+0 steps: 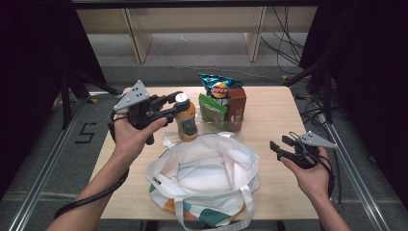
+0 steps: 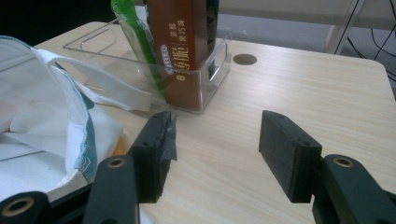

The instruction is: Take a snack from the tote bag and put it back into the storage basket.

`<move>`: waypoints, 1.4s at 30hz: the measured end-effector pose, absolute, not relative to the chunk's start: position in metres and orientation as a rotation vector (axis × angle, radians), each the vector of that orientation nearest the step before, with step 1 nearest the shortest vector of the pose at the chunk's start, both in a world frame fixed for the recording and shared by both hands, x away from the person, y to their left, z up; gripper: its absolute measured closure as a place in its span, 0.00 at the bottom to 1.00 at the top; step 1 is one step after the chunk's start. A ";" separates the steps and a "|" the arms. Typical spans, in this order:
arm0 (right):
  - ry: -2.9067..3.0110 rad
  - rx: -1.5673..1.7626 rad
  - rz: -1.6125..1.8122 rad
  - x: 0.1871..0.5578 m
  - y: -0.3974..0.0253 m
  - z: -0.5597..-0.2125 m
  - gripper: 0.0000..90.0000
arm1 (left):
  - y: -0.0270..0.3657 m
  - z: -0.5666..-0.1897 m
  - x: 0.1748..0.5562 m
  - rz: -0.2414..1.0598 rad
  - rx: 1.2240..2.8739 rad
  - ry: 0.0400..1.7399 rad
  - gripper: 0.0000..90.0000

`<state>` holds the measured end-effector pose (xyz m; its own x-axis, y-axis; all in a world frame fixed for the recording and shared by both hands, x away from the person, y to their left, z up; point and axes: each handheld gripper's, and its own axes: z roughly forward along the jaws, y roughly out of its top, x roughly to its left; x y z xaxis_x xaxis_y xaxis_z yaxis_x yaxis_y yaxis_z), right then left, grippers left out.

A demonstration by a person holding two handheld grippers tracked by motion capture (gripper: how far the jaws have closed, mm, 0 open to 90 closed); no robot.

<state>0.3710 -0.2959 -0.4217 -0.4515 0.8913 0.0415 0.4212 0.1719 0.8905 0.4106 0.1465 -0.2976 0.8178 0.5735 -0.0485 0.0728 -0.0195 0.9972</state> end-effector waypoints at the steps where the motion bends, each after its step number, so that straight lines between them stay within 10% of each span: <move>1: 1.952 1.233 1.231 0.371 -0.296 -0.422 0.50 | 0.147 -0.298 0.412 0.430 1.557 0.532 0.66; 42: 1.897 1.301 1.250 0.364 -0.298 -0.423 0.50 | 0.155 -0.322 0.465 0.466 1.576 0.601 0.66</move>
<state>0.3636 -0.2975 -0.4233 -0.4050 0.9108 0.0800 0.4330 0.1140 0.8942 0.4648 0.1550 -0.3218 0.7774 0.6265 -0.0556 0.1025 -0.0389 0.9940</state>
